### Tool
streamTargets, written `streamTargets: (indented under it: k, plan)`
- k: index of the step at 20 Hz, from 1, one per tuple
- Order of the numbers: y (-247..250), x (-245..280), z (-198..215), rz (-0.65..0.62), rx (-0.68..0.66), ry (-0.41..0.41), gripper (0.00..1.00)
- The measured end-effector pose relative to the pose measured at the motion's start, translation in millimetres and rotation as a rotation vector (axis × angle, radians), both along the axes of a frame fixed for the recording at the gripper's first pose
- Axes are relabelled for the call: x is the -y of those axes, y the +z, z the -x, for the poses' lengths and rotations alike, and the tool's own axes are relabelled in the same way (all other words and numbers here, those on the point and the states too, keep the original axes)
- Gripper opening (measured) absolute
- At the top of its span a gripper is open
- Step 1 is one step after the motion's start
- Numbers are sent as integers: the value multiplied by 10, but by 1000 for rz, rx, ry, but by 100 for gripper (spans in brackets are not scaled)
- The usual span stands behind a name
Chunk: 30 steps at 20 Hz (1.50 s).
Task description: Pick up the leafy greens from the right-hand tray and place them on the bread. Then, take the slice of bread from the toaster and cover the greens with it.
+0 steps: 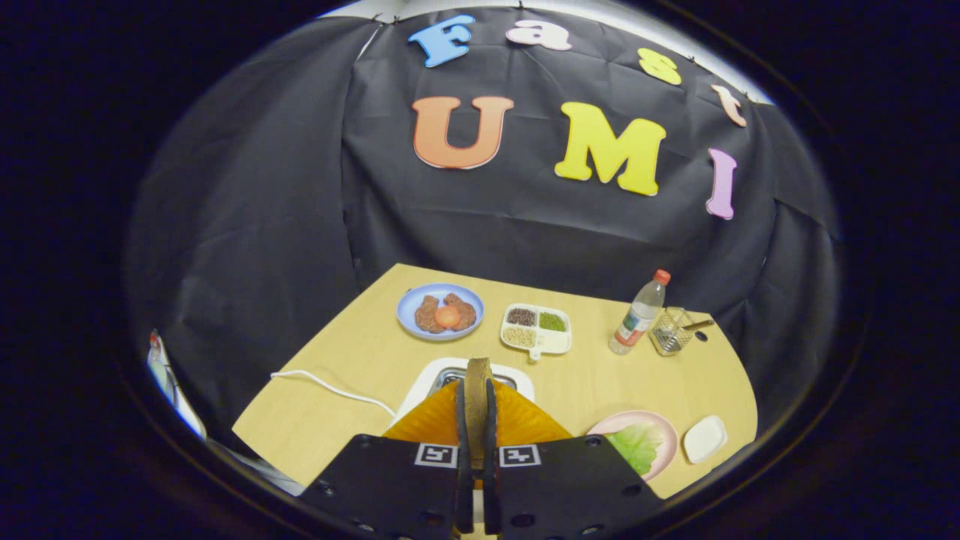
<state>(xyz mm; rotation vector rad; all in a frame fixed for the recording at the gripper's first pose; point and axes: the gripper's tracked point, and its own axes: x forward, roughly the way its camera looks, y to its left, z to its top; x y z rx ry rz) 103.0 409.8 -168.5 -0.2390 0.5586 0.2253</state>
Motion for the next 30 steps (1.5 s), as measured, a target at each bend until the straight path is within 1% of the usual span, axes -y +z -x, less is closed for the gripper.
streamTargets:
  k: [4,7,10,14,18,21,23,26,30]
  plan:
    - [456,-34,113,-25,65,29,6]
    - [763,87,169,-35,112,28,5]
    - [918,288,197,-39,137,16,5]
    - [1039,747,157,-30,148,-36,5]
    - [833,1241,40,-27,124,-102,5]
    - [463,1573,-75,-7,74,-151,5]
    - [178,1698,-134,-24,20,-175,5]
    - [-202,1804,-146,-64,-61,-187,5]
    - [-586,1968,-162,-89,-103,-202,5]
